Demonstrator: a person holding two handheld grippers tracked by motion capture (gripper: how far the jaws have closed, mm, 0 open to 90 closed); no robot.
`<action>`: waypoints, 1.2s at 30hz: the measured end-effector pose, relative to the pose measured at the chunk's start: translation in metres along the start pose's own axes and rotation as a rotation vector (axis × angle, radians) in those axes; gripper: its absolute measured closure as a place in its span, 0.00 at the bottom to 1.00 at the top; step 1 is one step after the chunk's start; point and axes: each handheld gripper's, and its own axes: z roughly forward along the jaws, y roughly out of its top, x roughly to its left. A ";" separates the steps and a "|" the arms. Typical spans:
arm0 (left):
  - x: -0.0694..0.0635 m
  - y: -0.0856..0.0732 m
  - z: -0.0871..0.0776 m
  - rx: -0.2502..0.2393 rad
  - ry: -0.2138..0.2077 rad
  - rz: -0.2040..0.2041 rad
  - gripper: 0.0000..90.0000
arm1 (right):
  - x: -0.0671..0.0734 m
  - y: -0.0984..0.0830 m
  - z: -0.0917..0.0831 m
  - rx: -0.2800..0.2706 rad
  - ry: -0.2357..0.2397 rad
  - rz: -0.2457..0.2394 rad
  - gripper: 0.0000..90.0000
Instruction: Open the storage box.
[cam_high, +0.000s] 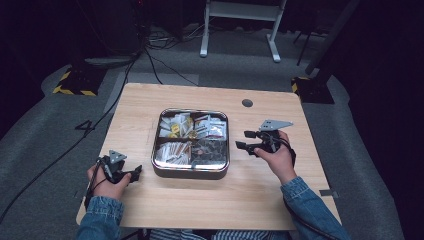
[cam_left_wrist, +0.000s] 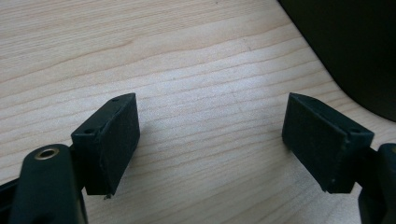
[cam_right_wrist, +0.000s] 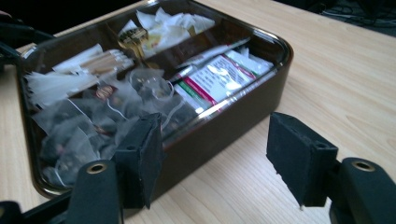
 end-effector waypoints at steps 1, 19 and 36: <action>0.000 0.000 0.000 0.000 0.000 0.000 0.22 | 0.001 0.002 0.000 -0.002 0.001 -0.004 0.41; 0.000 0.001 0.001 0.000 -0.006 0.005 0.22 | 0.021 0.025 0.023 0.077 0.031 -0.054 0.38; 0.000 0.001 0.001 0.001 -0.009 0.010 0.22 | 0.042 0.057 0.074 0.118 0.110 -0.125 0.38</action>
